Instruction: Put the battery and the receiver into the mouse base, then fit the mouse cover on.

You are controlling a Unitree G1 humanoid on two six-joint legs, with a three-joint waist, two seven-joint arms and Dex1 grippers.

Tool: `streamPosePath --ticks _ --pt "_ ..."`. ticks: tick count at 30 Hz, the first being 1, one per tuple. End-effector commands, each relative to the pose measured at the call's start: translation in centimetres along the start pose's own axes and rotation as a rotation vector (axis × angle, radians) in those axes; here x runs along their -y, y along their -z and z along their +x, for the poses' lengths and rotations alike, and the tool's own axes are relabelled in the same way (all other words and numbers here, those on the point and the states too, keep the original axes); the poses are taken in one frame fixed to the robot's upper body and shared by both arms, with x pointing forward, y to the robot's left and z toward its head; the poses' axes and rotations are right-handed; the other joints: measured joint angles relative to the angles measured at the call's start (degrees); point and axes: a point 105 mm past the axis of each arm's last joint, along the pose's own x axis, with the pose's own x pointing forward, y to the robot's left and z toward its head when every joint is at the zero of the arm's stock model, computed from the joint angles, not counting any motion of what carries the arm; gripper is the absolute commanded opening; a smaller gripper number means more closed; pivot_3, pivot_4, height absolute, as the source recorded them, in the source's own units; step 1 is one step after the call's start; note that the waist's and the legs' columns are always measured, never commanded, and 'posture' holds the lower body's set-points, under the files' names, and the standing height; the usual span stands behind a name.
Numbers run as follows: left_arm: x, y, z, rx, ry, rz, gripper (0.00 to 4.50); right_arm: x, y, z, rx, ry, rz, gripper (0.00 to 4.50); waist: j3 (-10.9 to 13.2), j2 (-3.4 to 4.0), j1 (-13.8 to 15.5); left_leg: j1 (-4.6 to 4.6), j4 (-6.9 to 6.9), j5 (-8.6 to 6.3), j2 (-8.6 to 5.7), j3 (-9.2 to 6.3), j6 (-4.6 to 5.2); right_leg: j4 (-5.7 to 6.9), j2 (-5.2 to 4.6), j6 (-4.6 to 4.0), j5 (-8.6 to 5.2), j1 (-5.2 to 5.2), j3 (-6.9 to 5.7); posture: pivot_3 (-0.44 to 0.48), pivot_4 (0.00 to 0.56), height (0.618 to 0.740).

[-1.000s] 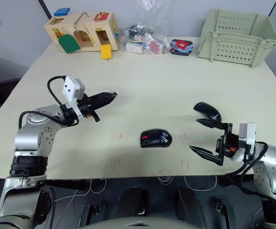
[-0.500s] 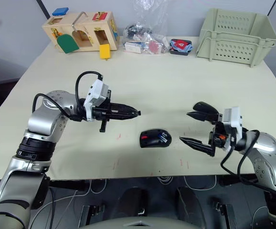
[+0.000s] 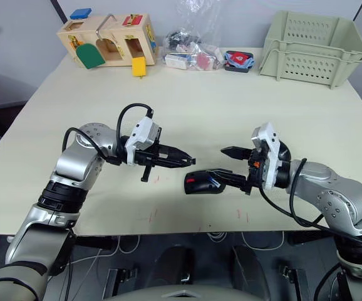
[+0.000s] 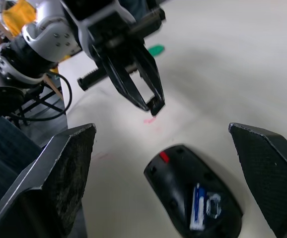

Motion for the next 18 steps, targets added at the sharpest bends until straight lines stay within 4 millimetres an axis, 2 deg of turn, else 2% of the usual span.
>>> streamPosePath --ticks 1,2,3,4,9,18 --pt "0.1 -1.1 0.8 -0.004 0.014 0.08 0.58 -1.0 -0.2 0.7 -0.023 -0.03 0.053 2.98 0.0 0.0 0.0 0.0 0.0 0.0 0.0 -0.01 0.0 0.0 0.0 0.0 0.0 0.0 0.0 0.0 0.15 0.74" --pt "0.2 -1.1 0.9 -0.005 0.015 0.083 0.58 -1.1 -0.2 0.8 -0.027 -0.035 0.071 2.52 0.0 0.0 0.0 0.0 0.0 0.0 0.0 -0.02 0.0 0.01 0.0 0.01 0.0 0.0 -0.01 0.0 0.15 0.74" --pt "0.2 -1.1 1.0 -0.004 0.015 0.084 0.58 -1.2 -0.1 1.0 -0.034 -0.037 0.092 2.38 0.0 0.0 0.0 0.0 0.0 0.0 0.01 -0.01 0.0 0.01 0.0 0.01 0.01 0.0 0.0 0.0 0.15 0.74" --pt "0.2 -1.1 1.1 -0.004 0.016 0.086 0.58 -1.3 -0.1 1.2 -0.039 -0.043 0.112 1.72 0.0 0.0 0.0 0.0 0.0 0.0 0.01 -0.01 0.0 0.01 0.0 0.03 0.02 -0.01 0.0 0.0 0.15 0.74" --pt "0.1 -1.2 1.5 -0.001 0.023 0.1 0.58 -0.8 0.1 2.0 -0.05 -0.035 0.278 1.72 0.0 -0.01 -0.1 0.0 0.0 0.0 0.02 -0.01 0.01 0.02 0.01 0.09 0.06 -0.01 0.0 0.0 0.15 0.74" --pt "0.3 -1.2 1.9 0.001 0.039 0.11 0.58 -0.3 0.0 2.6 -0.054 0.002 0.366 1.72 0.0 -0.01 -0.1 -0.06 -0.01 0.0 0.02 -0.01 0.01 0.01 0.01 0.21 0.13 -0.06 0.01 0.0 0.15 0.74"
